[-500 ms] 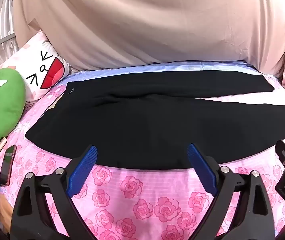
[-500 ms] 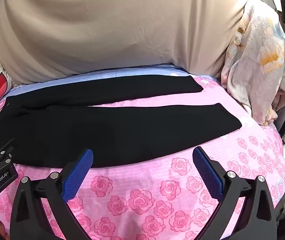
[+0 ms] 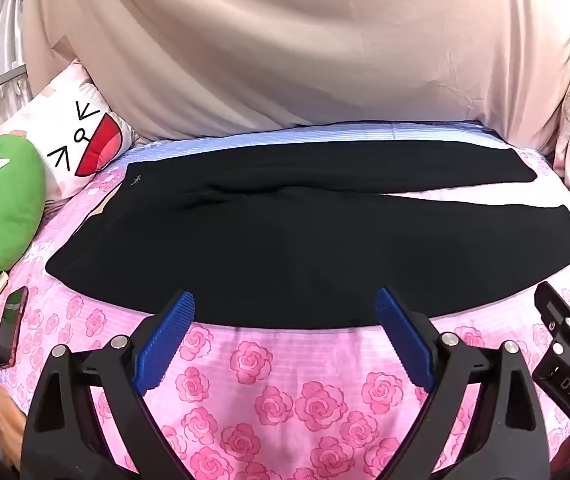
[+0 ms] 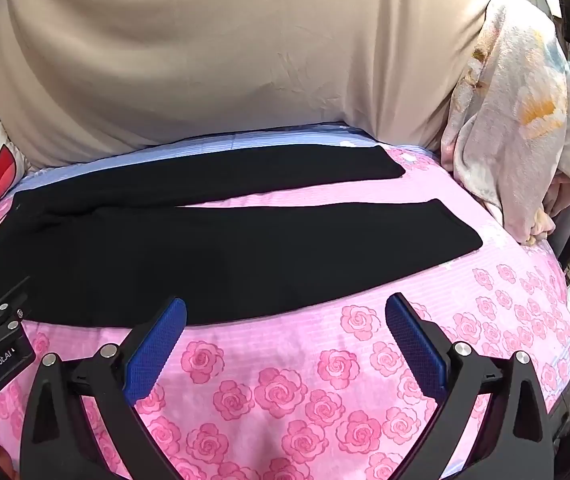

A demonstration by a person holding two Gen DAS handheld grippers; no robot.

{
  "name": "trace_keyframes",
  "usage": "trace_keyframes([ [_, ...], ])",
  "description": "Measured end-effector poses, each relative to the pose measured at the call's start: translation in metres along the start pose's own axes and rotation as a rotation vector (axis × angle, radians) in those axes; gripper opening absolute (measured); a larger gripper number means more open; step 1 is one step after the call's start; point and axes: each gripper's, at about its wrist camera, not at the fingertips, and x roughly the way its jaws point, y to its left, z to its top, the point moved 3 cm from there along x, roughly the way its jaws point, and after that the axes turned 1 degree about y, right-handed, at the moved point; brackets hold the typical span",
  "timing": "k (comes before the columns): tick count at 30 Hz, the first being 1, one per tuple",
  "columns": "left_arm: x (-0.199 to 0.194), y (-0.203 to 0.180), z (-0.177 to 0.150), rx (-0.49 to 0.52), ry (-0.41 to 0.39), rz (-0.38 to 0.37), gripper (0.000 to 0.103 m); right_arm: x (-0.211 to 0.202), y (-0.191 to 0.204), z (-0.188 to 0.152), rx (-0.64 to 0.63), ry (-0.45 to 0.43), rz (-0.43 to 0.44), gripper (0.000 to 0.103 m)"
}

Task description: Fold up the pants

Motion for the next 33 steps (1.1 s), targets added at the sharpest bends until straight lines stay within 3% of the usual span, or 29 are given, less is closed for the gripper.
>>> trace_keyframes([
  [33,0.009,0.016,-0.009,-0.011,0.029,-0.011,0.09,-0.009,0.005,0.0,-0.006,0.003,0.005,0.098],
])
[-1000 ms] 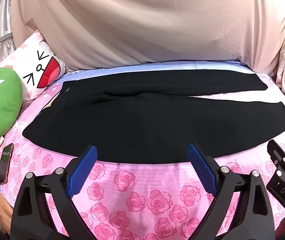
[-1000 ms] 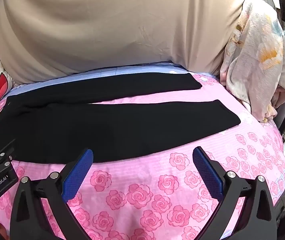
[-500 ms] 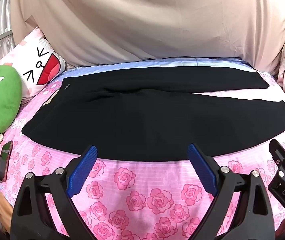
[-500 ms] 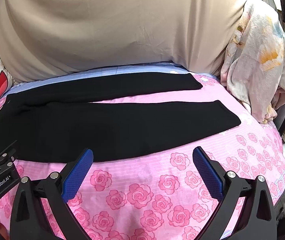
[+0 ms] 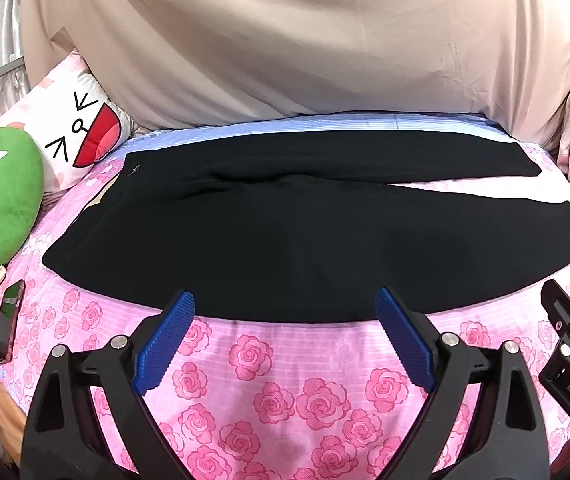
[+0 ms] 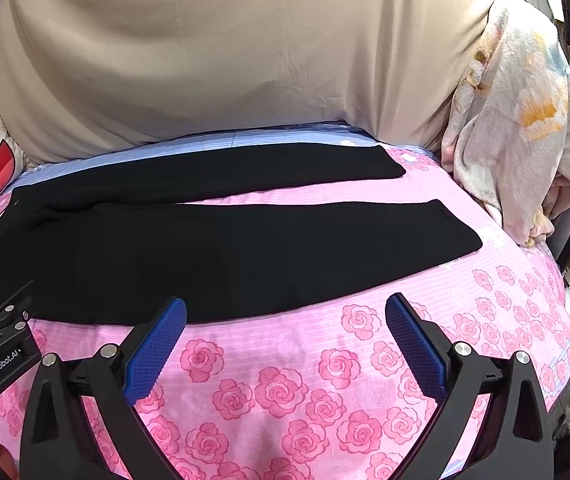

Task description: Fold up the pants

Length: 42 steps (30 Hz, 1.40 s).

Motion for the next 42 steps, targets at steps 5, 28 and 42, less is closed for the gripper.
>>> trace_keyframes([
  [5,0.001,0.0024,0.0008,0.0,-0.003,0.004,0.09,0.0012,-0.0001,0.0007,-0.002,0.003,0.003,0.098],
  [28,0.0008,0.0058,-0.0013,0.002,-0.003,-0.004,0.09,0.0018,0.0002,-0.0022,-0.004,0.005,0.008,0.098],
  [42,0.0043,0.0027,-0.0004,0.004,0.006,0.002,0.09,0.0081,0.0011,-0.0035,-0.002,0.014,0.011,0.098],
])
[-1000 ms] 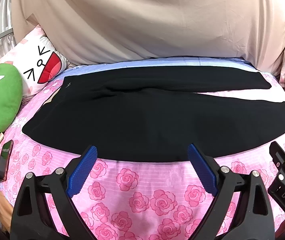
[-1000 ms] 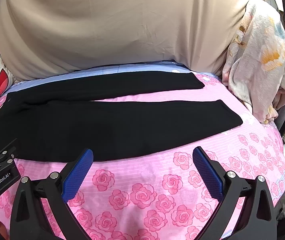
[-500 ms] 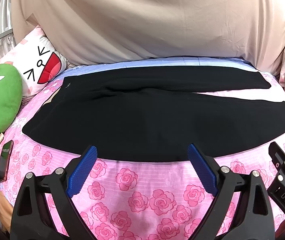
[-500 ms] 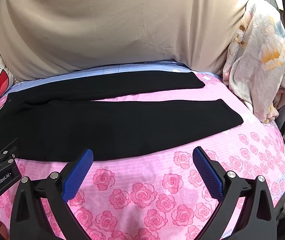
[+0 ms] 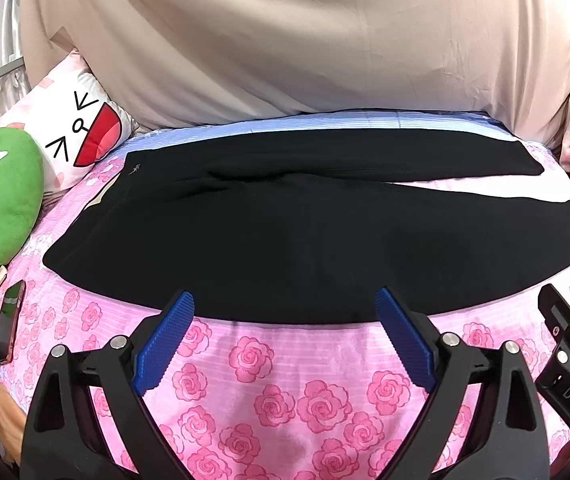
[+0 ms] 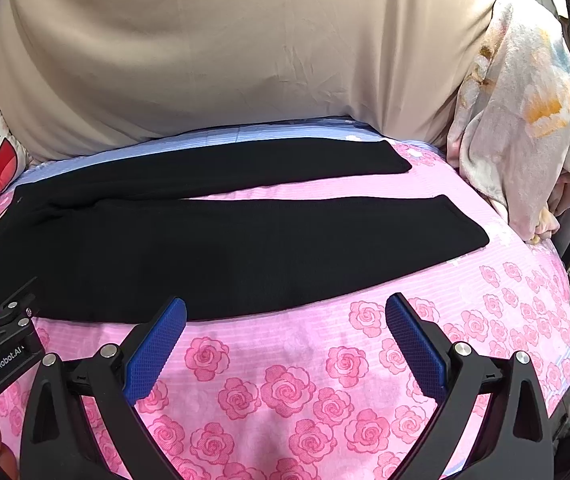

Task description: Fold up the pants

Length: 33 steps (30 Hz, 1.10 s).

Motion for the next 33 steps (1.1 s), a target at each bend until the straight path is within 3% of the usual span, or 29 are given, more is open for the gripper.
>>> trace_keyframes([
  [16,0.014,-0.002,0.005,-0.001,0.019,0.009,0.09,0.015,0.001,0.003,0.007,0.026,0.019,0.098],
  [19,0.016,0.0,0.008,-0.001,0.013,0.006,0.092,0.03,-0.015,0.012,0.025,0.049,0.051,0.098],
  [25,0.026,0.01,0.019,-0.031,0.014,0.003,0.094,0.093,-0.081,0.062,0.106,0.055,0.086,0.098],
  [33,0.055,0.018,0.035,-0.038,0.027,0.064,0.094,0.216,-0.153,0.164,0.105,0.065,0.027,0.098],
])
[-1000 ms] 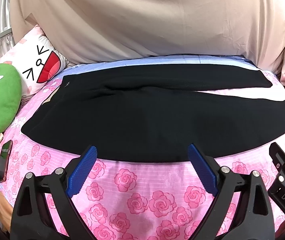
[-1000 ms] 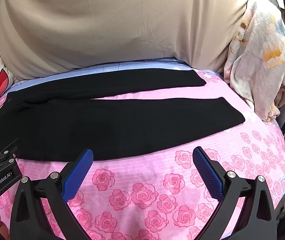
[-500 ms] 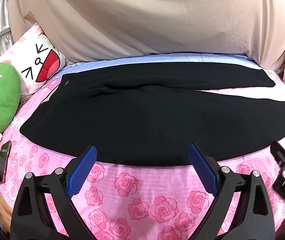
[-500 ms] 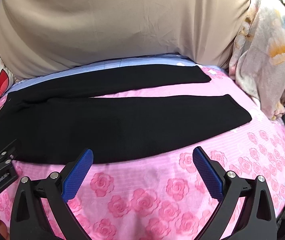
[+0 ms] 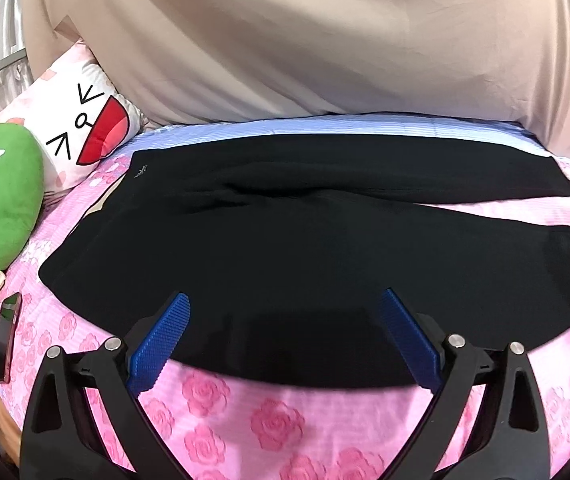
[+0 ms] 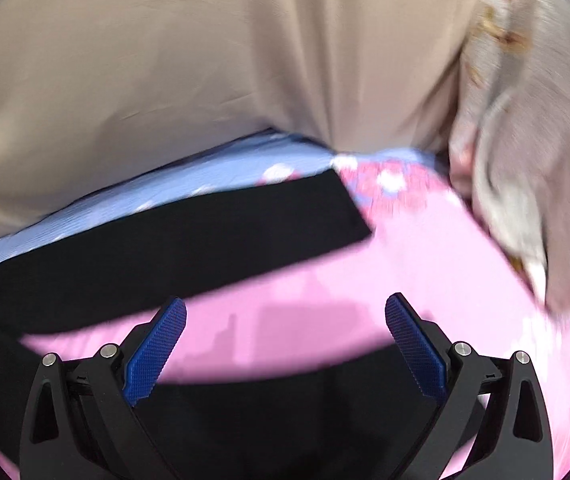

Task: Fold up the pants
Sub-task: 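Grasp the hem of a black trouser leg with the right tool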

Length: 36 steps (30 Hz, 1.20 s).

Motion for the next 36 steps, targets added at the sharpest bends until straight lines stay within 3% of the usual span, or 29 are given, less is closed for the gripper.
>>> trace_keyframes([
  [5,0.02,0.001,0.01,0.001,0.022,0.03,0.094,0.073,-0.014,0.058,-0.045,0.028,-0.031,0.098],
  [13,0.052,0.002,0.023,0.006,0.047,0.062,0.094,0.149,-0.027,0.097,-0.061,0.084,-0.005,0.096],
  [15,0.059,0.004,0.026,0.003,0.051,0.067,0.094,0.163,-0.027,0.1,-0.066,0.114,0.014,0.087],
  [17,0.065,0.007,0.029,-0.004,0.057,0.068,0.094,0.175,-0.025,0.1,-0.076,0.149,0.024,0.054],
  [18,0.067,0.01,0.031,-0.012,0.059,0.066,0.094,0.179,-0.024,0.1,-0.075,0.164,0.033,0.052],
  [20,0.072,0.021,0.038,-0.034,0.068,0.054,0.094,0.178,-0.022,0.101,-0.065,0.147,0.069,0.015],
  [21,0.075,0.028,0.042,-0.048,0.072,0.052,0.094,0.175,-0.021,0.101,-0.053,0.149,0.104,0.013],
  [25,0.091,0.077,0.076,-0.121,0.065,0.071,0.094,0.143,-0.009,0.1,-0.081,0.068,0.105,0.011],
  [29,0.122,0.154,0.124,-0.225,0.058,0.159,0.094,0.087,0.0,0.09,-0.105,-0.007,0.134,0.011],
  [32,0.163,0.214,0.157,-0.303,0.088,0.239,0.094,0.055,0.001,0.077,-0.112,-0.033,0.137,0.011],
  [36,0.229,0.267,0.186,-0.321,0.154,0.288,0.094,0.029,0.005,0.064,-0.122,-0.039,0.122,0.011],
])
